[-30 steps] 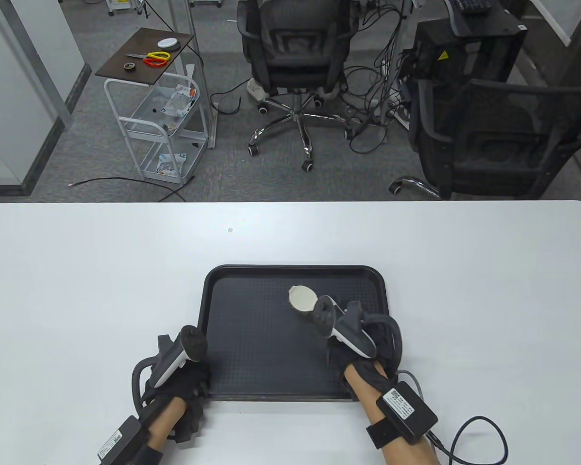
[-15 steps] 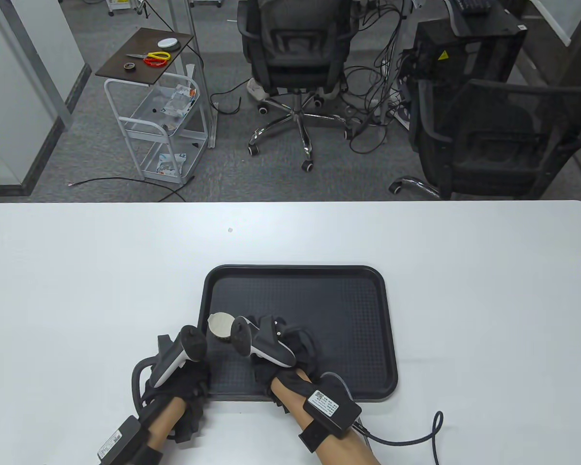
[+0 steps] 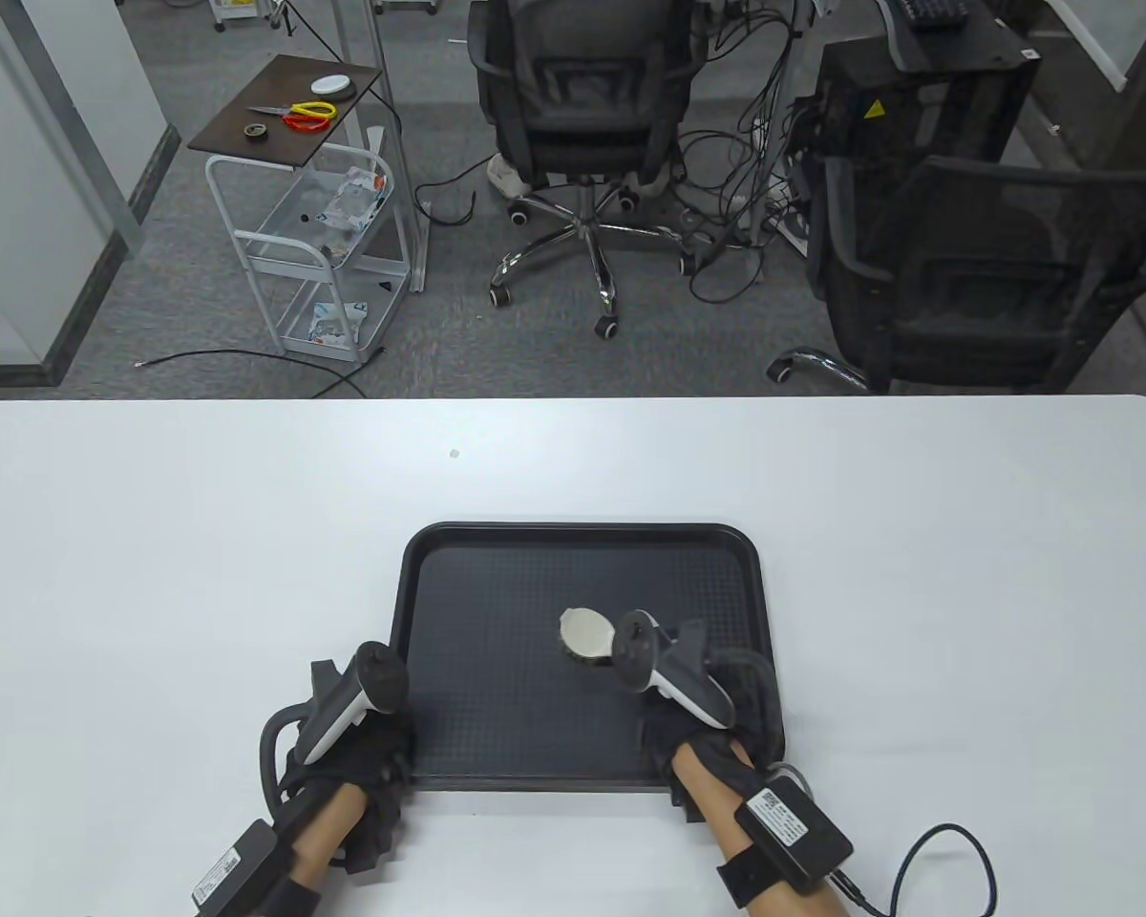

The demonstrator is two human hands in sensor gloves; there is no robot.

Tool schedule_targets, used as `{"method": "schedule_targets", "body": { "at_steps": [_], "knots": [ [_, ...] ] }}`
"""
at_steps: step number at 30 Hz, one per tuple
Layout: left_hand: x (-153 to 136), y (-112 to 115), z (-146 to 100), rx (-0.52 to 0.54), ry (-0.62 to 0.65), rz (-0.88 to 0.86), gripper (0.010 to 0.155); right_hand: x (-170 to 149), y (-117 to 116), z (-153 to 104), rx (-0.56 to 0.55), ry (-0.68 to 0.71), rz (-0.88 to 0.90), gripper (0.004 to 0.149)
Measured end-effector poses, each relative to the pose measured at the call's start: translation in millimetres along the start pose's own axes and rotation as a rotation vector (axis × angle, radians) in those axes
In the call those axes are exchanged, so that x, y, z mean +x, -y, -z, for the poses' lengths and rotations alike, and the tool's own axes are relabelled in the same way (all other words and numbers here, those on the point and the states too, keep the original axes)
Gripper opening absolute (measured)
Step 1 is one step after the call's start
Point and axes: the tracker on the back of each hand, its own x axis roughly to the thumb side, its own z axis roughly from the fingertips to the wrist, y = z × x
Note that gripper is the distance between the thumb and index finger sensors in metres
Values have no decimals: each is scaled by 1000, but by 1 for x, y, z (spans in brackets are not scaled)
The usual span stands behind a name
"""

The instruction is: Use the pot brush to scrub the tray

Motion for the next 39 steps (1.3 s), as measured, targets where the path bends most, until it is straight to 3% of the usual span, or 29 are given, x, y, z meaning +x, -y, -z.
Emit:
{"method": "schedule_targets", "body": {
  "at_steps": [6,12,16,22,27,32,39],
  "knots": [
    [0,0,0,-1,0,1,78,-68,3,-4,-3,-141,-6,52],
    [0,0,0,2,-2,3,78,-77,16,-8,-3,-192,-96,53],
    [0,0,0,-1,-2,3,78,-50,37,-15,-53,-146,-67,53],
    [0,0,0,-1,-2,3,78,26,52,-30,-136,67,5,53],
    [0,0,0,-2,-1,3,78,102,38,-35,-108,231,48,54],
    [0,0,0,0,-2,2,78,151,15,-32,-55,299,19,54],
    [0,0,0,-1,-1,1,78,152,-7,-30,-76,306,-33,53]
  ]
}}
